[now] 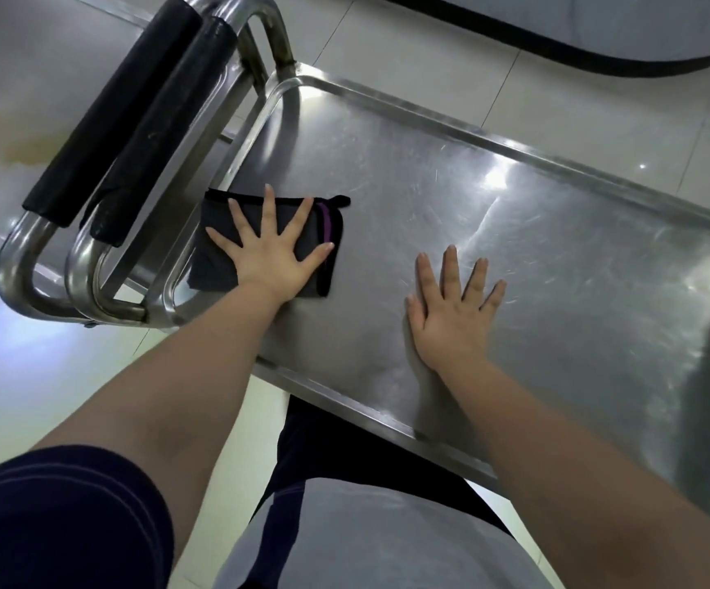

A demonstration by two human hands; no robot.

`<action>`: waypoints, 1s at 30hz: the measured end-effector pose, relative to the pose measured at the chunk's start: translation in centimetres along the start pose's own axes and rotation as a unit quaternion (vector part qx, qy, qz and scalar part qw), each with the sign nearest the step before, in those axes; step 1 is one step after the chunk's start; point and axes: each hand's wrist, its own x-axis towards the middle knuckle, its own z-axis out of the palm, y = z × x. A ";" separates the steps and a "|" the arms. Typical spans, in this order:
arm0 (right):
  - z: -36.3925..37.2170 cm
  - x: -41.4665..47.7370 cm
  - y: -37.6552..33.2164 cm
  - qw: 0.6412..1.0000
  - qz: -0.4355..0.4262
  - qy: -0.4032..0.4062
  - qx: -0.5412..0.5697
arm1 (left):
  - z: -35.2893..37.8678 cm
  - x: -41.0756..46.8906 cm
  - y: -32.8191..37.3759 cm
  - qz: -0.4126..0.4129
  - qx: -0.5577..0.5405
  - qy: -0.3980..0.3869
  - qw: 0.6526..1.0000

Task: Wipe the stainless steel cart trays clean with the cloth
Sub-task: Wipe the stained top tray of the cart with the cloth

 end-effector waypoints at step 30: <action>-1.1 0.5 0.4 1.000 -0.002 -0.020 0.002 | 1.7 -6.4 -7.5 0.021 0.018 -0.009 1.000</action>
